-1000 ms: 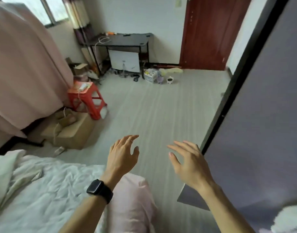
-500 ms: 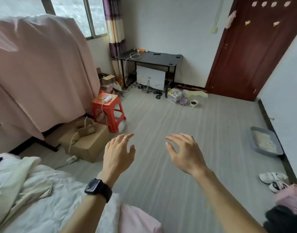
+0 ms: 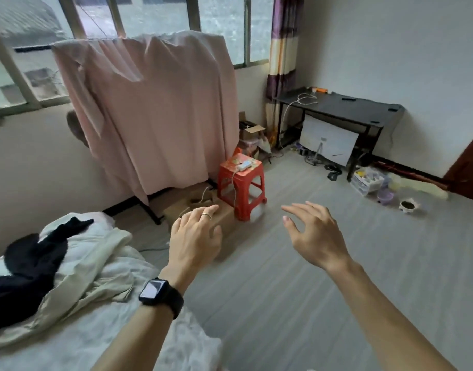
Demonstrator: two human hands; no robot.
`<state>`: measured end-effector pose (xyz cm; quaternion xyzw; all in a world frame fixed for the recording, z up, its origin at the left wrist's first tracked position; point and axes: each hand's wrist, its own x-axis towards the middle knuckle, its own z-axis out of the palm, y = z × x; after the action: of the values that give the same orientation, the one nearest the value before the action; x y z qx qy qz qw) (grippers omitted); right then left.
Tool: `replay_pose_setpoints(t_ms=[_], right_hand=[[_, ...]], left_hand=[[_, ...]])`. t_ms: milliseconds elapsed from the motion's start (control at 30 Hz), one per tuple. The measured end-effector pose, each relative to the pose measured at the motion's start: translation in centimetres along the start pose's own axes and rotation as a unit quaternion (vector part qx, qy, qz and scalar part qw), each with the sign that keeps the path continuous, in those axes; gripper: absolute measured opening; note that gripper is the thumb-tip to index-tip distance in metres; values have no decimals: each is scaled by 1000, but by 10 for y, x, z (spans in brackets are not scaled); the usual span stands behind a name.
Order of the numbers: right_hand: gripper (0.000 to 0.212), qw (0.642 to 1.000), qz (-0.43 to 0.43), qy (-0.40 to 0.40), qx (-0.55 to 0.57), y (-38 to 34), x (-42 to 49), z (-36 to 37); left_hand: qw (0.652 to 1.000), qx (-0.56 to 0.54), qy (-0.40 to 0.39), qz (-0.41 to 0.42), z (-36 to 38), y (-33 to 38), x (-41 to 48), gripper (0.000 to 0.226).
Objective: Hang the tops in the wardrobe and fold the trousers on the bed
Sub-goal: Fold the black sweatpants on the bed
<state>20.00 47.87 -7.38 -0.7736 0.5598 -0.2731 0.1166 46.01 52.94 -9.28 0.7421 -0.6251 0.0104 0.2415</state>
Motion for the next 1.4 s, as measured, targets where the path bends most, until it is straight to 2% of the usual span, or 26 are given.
replay_pose_setpoints(t_ms=[67, 200, 367, 600, 933, 1067, 1400], right_hand=[[34, 999, -30, -7, 16, 4, 27, 15], [35, 984, -137, -87, 77, 9, 110, 70], [37, 945, -238, -201, 98, 11, 173, 107], [39, 898, -333, -257, 129, -16, 226, 136], [41, 804, -476, -322, 154, -131, 234, 188], [41, 775, -510, -340, 151, -184, 237, 232], [46, 727, -559, -384, 111, -338, 274, 360]], left_hand=[[1000, 14, 3, -22, 6, -8, 10, 52], [987, 56, 15, -148, 37, -36, 38, 53], [952, 79, 2, -294, 53, -46, 52, 53], [900, 104, 41, -421, 45, -55, 47, 46], [819, 141, 103, -547, -14, -89, 3, 49], [786, 150, 112, -590, -30, -140, -15, 50], [737, 127, 165, -643, -60, -290, -14, 50]])
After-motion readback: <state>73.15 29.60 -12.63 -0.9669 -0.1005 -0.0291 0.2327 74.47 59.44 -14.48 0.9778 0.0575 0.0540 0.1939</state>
